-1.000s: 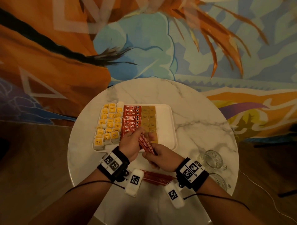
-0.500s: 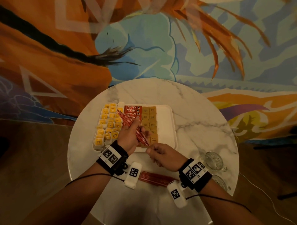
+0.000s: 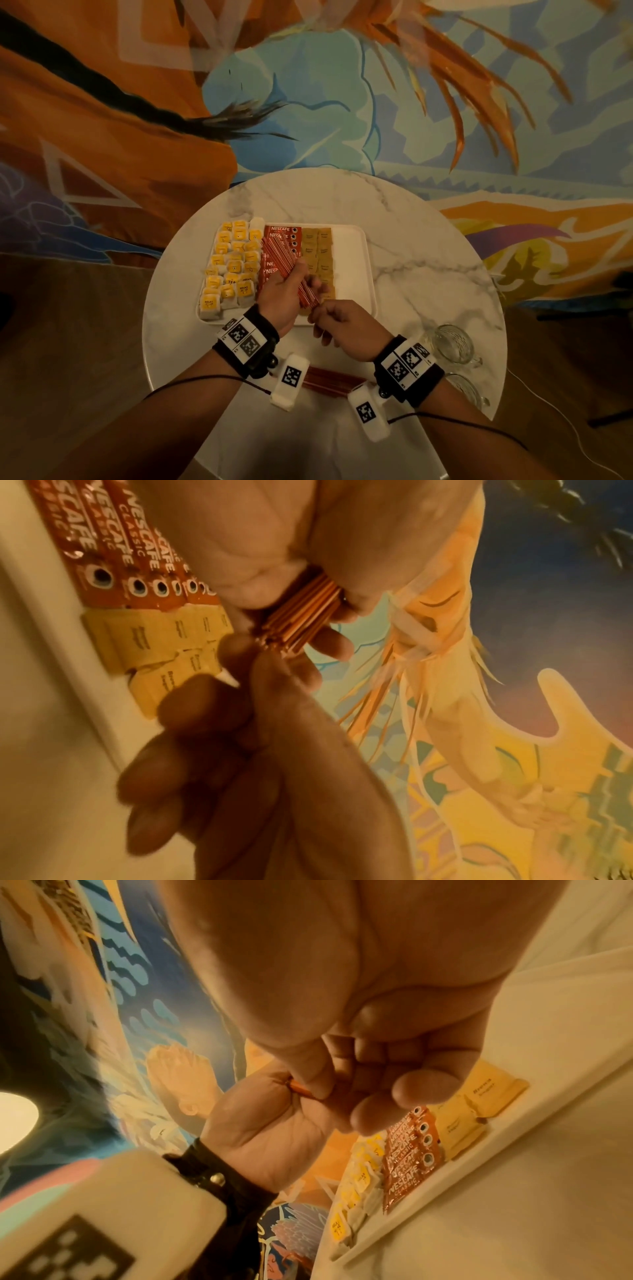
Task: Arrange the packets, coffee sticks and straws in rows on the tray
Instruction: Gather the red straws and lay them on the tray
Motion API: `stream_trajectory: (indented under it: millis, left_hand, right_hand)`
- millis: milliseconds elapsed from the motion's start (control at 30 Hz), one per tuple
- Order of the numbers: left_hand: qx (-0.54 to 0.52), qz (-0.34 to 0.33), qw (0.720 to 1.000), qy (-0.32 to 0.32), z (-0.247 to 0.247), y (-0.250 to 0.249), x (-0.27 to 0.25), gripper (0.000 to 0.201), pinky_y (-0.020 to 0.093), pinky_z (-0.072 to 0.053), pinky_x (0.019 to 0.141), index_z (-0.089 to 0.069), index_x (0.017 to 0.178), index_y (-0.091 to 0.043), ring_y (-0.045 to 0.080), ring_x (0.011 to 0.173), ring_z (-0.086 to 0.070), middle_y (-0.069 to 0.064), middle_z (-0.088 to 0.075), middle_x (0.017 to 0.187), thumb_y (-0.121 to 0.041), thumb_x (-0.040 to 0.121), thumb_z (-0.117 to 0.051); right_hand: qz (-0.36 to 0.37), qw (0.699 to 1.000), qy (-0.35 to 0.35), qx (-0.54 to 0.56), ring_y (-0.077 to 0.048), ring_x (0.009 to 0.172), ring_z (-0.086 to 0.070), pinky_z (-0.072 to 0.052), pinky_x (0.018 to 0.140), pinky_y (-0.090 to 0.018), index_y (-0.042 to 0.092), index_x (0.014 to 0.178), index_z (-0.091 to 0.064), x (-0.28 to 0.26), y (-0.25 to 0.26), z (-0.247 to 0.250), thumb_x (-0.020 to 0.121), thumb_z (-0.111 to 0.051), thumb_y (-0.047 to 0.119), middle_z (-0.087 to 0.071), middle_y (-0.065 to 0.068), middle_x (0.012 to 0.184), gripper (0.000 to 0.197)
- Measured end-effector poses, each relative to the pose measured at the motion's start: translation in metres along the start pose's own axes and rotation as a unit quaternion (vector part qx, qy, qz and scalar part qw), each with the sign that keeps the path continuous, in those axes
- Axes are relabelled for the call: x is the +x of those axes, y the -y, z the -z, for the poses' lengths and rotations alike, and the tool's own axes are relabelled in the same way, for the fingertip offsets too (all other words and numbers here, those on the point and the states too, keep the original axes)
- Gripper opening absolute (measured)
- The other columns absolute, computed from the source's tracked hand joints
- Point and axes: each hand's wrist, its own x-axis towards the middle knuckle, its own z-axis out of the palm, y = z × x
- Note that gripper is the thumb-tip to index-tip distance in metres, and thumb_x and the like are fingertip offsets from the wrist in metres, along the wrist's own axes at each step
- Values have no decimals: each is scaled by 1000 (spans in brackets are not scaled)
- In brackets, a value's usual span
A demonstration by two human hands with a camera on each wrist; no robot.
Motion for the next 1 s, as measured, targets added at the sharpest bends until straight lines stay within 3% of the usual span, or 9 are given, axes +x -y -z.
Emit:
stream_trajectory:
  millis: [133,233,300,400,467,600,767,900,1000]
  left_hand:
    - [37,-32,999,-11,8,-5,5,25,43,-60,80,-60,90,-18,32,93,-71,14,-71,83,-31,105,-45]
    - [56,-41,998,-14,8,1,10,30,44,-59,84,-60,84,-16,31,105,-70,20,-73,102,-30,105,-44]
    - [64,-41,997,-10,7,7,12,34,44,-58,88,-61,81,-13,29,107,-70,15,-75,105,-30,105,-44]
    - [84,-49,995,4,4,14,13,32,53,-49,102,-68,98,-15,24,111,-68,9,-75,109,-32,106,-43]
    - [85,-50,995,6,4,15,14,31,53,-46,105,-67,105,-15,22,113,-67,8,-75,110,-32,106,-42]
    - [77,-65,995,14,4,15,14,28,48,-47,105,-65,115,-19,19,114,-67,8,-74,112,-31,105,-42]
    - [102,-78,992,8,5,19,12,27,49,-49,103,-70,108,-22,15,109,-69,1,-75,110,-33,104,-45]
    - [108,-82,991,15,6,19,12,28,50,-48,104,-73,104,-29,16,113,-67,-1,-75,111,-32,105,-45]
    - [110,-75,991,16,8,20,11,24,47,-51,101,-69,111,-25,17,111,-68,1,-74,112,-31,104,-46]
  right_hand:
    - [-71,985,-11,158,-23,89,-68,-53,74,-32,6,115,-66,-3,-7,5,105,-45,21,-73,-10,108,28]
    - [-118,932,-6,342,-27,118,-64,-51,98,-40,8,130,-57,1,-1,7,105,-40,41,-69,-11,125,45]
    - [-123,897,14,425,-25,122,-62,-46,105,-41,5,136,-50,3,5,9,103,-36,52,-66,-13,129,59]
    - [-119,886,21,447,-27,122,-59,-39,111,-42,1,137,-50,6,15,9,103,-30,55,-60,-20,135,67]
    - [-127,888,8,443,-29,126,-57,-37,113,-43,0,138,-49,7,17,9,102,-32,55,-58,-21,138,68]
    - [-155,889,-20,431,-30,128,-57,-46,108,-41,0,144,-41,10,11,10,101,-38,56,-58,-19,137,71]
    - [-131,893,14,430,-27,120,-60,-40,111,-41,4,138,-50,8,23,7,100,-39,54,-62,-19,133,64]
    - [-117,895,-2,430,-35,130,-54,-38,113,-46,6,140,-48,8,20,8,93,-51,52,-54,-24,141,66]
    - [-109,906,6,410,-32,121,-57,-41,110,-45,5,137,-52,8,20,12,93,-55,53,-59,-19,129,65]
